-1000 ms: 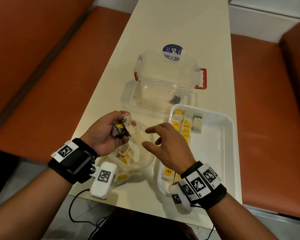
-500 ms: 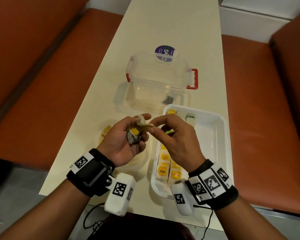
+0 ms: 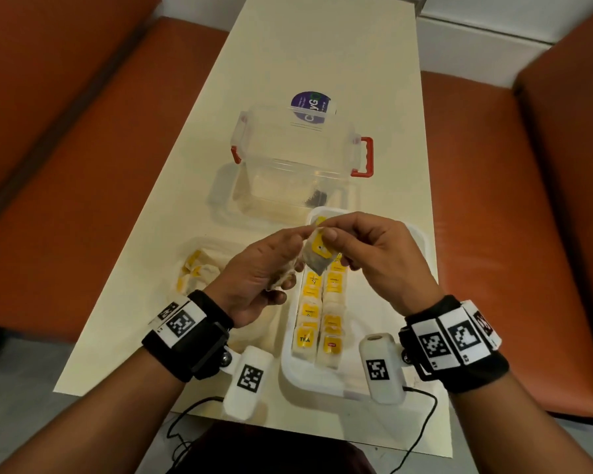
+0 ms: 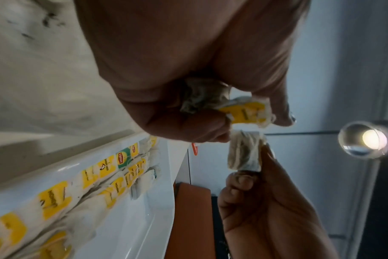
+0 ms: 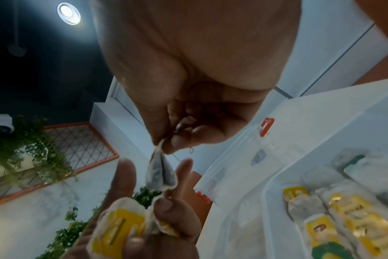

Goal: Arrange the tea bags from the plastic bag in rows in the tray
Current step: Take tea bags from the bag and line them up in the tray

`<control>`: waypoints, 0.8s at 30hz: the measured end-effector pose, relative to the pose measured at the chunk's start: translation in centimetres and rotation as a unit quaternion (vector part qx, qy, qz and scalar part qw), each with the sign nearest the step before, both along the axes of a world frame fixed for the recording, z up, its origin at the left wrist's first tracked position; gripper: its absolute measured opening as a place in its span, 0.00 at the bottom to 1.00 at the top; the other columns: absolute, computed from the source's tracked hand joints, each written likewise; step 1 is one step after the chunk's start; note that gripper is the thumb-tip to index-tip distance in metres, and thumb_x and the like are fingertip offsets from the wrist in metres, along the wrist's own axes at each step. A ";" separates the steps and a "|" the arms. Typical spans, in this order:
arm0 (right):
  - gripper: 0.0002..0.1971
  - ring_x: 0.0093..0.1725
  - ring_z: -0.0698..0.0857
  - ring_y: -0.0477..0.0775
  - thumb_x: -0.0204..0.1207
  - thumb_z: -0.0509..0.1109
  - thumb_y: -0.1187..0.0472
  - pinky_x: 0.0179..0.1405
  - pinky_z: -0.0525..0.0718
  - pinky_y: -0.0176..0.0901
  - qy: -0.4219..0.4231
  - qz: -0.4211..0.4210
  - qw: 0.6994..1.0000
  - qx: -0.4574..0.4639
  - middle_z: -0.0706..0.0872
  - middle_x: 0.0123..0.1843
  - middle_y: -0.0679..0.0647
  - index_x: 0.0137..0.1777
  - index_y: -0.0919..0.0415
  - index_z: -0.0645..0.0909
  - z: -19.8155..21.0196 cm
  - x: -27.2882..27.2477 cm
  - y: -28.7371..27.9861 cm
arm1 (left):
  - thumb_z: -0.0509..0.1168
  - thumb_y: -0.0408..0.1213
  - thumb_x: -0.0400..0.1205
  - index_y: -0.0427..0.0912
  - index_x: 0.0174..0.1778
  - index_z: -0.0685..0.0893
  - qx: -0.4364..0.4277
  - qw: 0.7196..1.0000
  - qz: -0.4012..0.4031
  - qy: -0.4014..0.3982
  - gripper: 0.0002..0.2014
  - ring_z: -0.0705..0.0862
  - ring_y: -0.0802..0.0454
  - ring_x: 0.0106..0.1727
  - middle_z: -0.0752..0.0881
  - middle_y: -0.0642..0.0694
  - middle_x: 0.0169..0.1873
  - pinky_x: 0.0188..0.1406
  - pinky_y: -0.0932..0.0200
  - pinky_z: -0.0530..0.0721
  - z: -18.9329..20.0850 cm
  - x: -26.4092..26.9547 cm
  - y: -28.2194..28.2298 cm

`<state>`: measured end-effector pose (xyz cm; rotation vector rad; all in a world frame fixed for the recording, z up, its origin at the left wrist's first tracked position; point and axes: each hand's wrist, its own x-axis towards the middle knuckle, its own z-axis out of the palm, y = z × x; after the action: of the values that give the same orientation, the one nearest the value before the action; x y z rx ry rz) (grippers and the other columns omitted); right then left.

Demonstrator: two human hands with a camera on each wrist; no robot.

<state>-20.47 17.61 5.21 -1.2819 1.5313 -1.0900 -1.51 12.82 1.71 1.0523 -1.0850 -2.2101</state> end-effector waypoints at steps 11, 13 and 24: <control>0.03 0.33 0.83 0.43 0.76 0.78 0.60 0.34 0.79 0.36 -0.071 -0.080 0.990 0.090 0.89 0.36 0.49 0.49 0.56 0.89 -2.0 -1.9 2.0 | 0.76 0.48 0.74 0.52 0.35 0.89 -0.046 0.997 -0.005 -0.054 0.05 0.63 0.54 0.24 0.70 0.44 0.27 0.21 0.64 0.61 -1.0 -3.7 1.3; 0.00 0.34 0.82 0.43 0.77 0.77 0.61 0.34 0.79 0.36 -0.065 -0.089 0.990 0.090 0.88 0.36 0.50 0.46 0.56 0.89 -2.4 -2.3 2.4 | 0.76 0.45 0.76 0.52 0.36 0.89 -0.053 0.996 -0.016 -0.071 0.05 0.64 0.55 0.22 0.72 0.50 0.23 0.22 0.63 0.60 -1.3 -4.1 1.6; 0.03 0.41 0.81 0.51 0.81 0.74 0.58 0.43 0.80 0.51 -0.014 -0.176 0.982 0.069 0.87 0.41 0.55 0.45 0.50 0.86 -4.7 -4.9 2.1 | 0.75 0.45 0.79 0.46 0.53 0.91 -0.042 0.992 0.006 -0.119 0.10 0.63 0.56 0.23 0.73 0.42 0.32 0.23 0.62 0.61 -1.8 -4.6 2.0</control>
<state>-25.37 19.68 0.55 -0.9192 1.8232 -1.1894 -6.14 14.86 -0.09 1.3060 -1.2565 -2.0492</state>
